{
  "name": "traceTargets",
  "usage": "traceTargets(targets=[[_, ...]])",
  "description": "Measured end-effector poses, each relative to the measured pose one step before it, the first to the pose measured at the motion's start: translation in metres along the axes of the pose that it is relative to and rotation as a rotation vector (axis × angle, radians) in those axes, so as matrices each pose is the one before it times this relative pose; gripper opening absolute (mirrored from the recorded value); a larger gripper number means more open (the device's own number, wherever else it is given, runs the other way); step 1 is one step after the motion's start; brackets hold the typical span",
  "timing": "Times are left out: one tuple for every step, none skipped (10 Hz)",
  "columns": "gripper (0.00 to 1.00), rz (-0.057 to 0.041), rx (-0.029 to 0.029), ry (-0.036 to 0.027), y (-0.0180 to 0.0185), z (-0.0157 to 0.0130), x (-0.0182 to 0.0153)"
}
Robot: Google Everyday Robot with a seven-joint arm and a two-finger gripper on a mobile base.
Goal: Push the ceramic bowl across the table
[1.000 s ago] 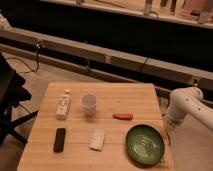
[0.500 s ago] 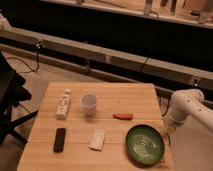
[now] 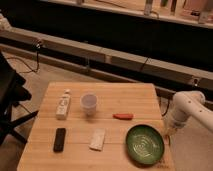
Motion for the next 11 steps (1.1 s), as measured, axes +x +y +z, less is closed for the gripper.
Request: traceTargets(targets=[[0.13,-0.03529,0.01206,0.00366,0.00679,-0.00419,-0.00642],[0.13,-0.02746,0.00882,0.00129,0.00585,-0.00297,-0.0069],[0.13,-0.02812,0.00347,0.00049,0.00491,-0.00153,-0.00766],[0.13,-0.01889,-0.00184,-0.00054,0.00467,0.0011,-0.00463],[0.13,-0.01357,-0.00425,-0.00014,0.0041,0.00044,-0.00331],[0.13,-0.01081,-0.00372,-0.00405,0.00297,0.00012,-0.00291],[0.13,-0.01131,-0.0083,-0.0097,0.00545,0.00062,-0.00347],[0.13,-0.01287,-0.011,-0.01265,0.00585,0.001,-0.00455],[0.13,-0.01226,-0.00932,-0.00783,0.00488,0.00174,-0.00649],[0.13,-0.01167,-0.00632,-0.00358,0.00158,0.00137,-0.00445],[0.13,-0.01495,-0.00474,-0.0038,0.00167,0.00099,-0.00451]])
